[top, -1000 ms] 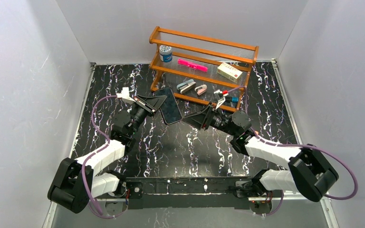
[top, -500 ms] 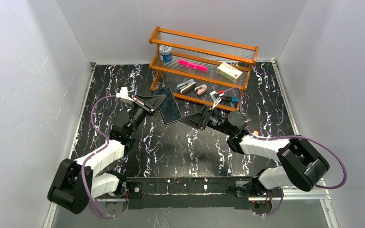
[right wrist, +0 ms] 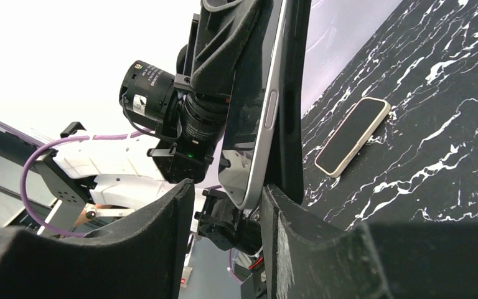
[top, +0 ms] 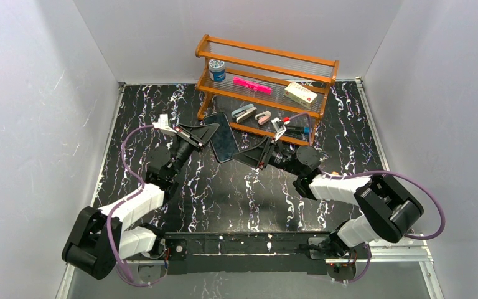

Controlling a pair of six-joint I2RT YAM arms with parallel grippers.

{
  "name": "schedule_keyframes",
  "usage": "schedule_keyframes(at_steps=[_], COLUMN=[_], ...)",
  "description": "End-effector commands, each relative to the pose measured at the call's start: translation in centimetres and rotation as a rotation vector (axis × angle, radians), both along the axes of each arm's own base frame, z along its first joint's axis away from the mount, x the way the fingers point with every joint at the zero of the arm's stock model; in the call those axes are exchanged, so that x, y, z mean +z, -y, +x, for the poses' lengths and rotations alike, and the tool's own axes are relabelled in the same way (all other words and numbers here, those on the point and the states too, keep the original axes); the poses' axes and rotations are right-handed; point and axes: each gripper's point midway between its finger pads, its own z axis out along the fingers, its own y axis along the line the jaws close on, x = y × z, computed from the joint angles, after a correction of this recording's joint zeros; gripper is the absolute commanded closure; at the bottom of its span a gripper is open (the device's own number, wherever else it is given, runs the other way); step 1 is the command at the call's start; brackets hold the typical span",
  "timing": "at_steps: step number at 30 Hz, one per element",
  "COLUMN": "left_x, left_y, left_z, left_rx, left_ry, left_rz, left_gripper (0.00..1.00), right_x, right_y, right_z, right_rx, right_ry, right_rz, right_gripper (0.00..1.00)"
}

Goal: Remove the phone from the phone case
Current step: Remove the phone case from the phone.

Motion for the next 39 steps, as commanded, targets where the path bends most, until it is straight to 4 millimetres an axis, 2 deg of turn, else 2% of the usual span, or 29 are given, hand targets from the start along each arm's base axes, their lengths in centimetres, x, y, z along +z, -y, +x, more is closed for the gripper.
schedule_keyframes(at_steps=[1, 13, 17, 20, 21, 27, 30, 35, 39], left_x=[5.1, 4.3, 4.5, 4.3, 4.1, 3.5, 2.9, 1.2, -0.6], left_y=[1.4, 4.3, 4.6, 4.4, 4.1, 2.6, 2.0, 0.9, 1.4], left_z=[-2.3, -5.2, -6.3, -6.8, -6.8, -6.3, -5.9, -5.4, -5.7], left_rx=[-0.089, -0.214, -0.240, -0.237, -0.218, -0.134, -0.128, -0.120, -0.167], left_ry=[0.133, 0.176, 0.224, 0.253, 0.262, 0.298, 0.294, 0.269, 0.254], left_rz=[-0.113, -0.089, -0.065, -0.041, -0.032, 0.021, 0.043, 0.082, 0.139], left_gripper=[1.00, 1.00, 1.00, 1.00, 0.97, 0.65, 0.53, 0.46, 0.44], right_x=[3.0, 4.8, 4.9, 5.1, 5.1, 5.0, 5.4, 6.2, 6.7], right_y=[-0.6, -1.1, -0.9, -0.5, -0.3, 1.2, 2.2, 3.4, 3.7], right_z=[0.1, 1.3, 1.6, 1.6, 1.5, 1.4, 1.3, 1.1, 1.0], right_rx=[0.009, -0.022, -0.030, -0.032, -0.034, -0.059, -0.073, -0.084, -0.091], right_ry=[0.083, 0.133, 0.139, 0.143, 0.143, 0.140, 0.153, 0.174, 0.186], right_rz=[0.070, 0.095, 0.095, 0.098, 0.098, 0.085, 0.084, 0.086, 0.082], right_gripper=[0.49, 0.54, 0.62, 0.73, 0.77, 0.99, 0.99, 0.99, 0.99])
